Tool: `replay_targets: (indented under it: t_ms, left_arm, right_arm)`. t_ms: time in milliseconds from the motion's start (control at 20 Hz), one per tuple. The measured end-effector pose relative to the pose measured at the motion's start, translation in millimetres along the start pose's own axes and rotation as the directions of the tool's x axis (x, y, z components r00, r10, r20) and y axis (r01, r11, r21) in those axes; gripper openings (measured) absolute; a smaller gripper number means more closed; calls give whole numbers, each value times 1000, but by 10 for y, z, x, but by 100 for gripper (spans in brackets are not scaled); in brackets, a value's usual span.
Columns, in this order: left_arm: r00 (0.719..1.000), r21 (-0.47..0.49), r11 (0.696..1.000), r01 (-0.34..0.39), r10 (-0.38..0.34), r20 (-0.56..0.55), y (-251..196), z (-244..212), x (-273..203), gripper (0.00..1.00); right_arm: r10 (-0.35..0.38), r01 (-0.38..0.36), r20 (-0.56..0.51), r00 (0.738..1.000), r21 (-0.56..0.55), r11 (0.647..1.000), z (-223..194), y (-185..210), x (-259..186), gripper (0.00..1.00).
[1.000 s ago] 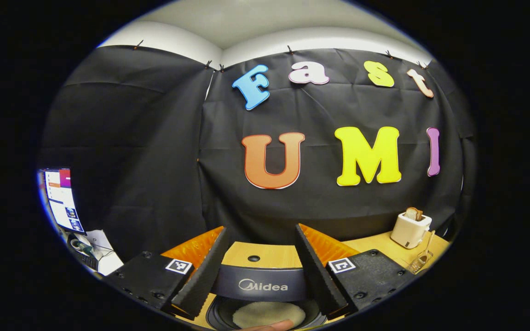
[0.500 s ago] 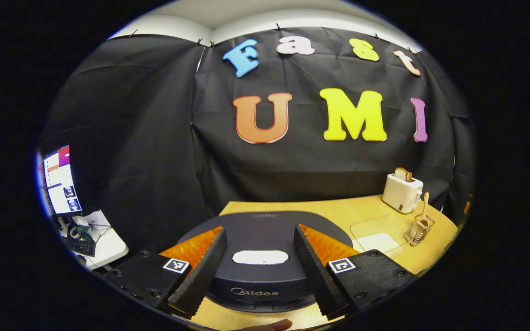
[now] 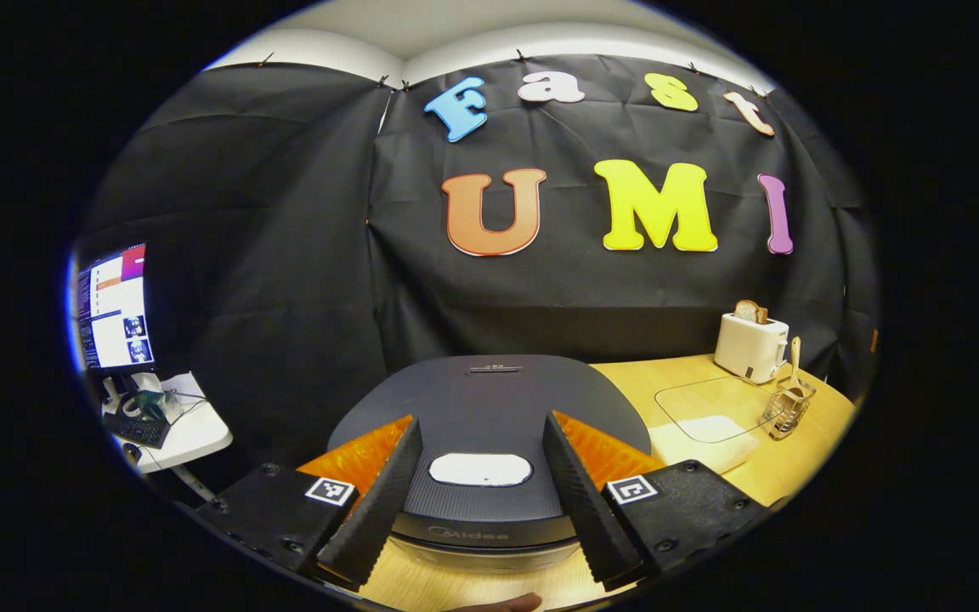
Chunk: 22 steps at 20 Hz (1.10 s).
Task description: Close the left gripper, press the button to open the rice cooker; take a wooden spoon from the chopstick holder with the right hand, scoop a spoonful of rice and pour it into the rice cooker, then put the wooden spoon back into the chopstick holder.
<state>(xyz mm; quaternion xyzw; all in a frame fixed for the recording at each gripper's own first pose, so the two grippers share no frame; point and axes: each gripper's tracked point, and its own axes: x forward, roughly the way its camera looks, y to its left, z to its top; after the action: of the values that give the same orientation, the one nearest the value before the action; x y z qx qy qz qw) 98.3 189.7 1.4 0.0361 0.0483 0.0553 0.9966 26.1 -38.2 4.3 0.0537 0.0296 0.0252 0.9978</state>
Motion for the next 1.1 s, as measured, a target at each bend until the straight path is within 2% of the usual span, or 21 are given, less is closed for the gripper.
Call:
replay_targets:
  t_ms: [150,200,250,300,350,400,450,750,1050,1100]
  left_arm:
    - [1000,-6,1000,-13,13,13,18,-8,-93,91]
    - [1000,-5,1000,-17,17,17,14,-7,-122,91]
    - [1000,-7,1000,-22,22,15,13,-19,-150,91]
    - [999,-10,1000,-29,29,19,17,-16,-171,90]
    - [999,-11,999,-37,37,13,18,-31,-196,90]
    - [999,-10,999,-45,45,15,16,-36,-215,90]
    - [999,-9,999,-50,50,18,15,-31,-227,89]
    - [994,-40,997,-65,69,88,2,-77,-239,88]
    - [993,-56,996,-72,77,87,15,-79,-240,87]
    - [993,-69,995,-78,83,81,19,-56,-267,86]
  right_arm:
    - [13,-13,-8,1000,13,1000,-11,44,-20,95]
    - [17,-17,-3,1000,8,1000,2,72,-37,91]
    - [20,-20,7,1000,1,1000,36,88,-49,95]
    - [24,-24,15,1000,-7,1000,49,113,-71,91]
    - [29,-29,21,999,-15,999,53,132,-83,96]
    - [32,-32,25,999,-22,999,57,152,-92,91]
    - [32,-31,25,999,-26,999,54,157,-91,95]
    - [26,-26,10,1000,-13,1000,28,148,-98,95]
    - [35,-35,16,999,-18,999,55,200,-136,95]
    - [33,-32,25,999,-17,999,75,197,-150,91]
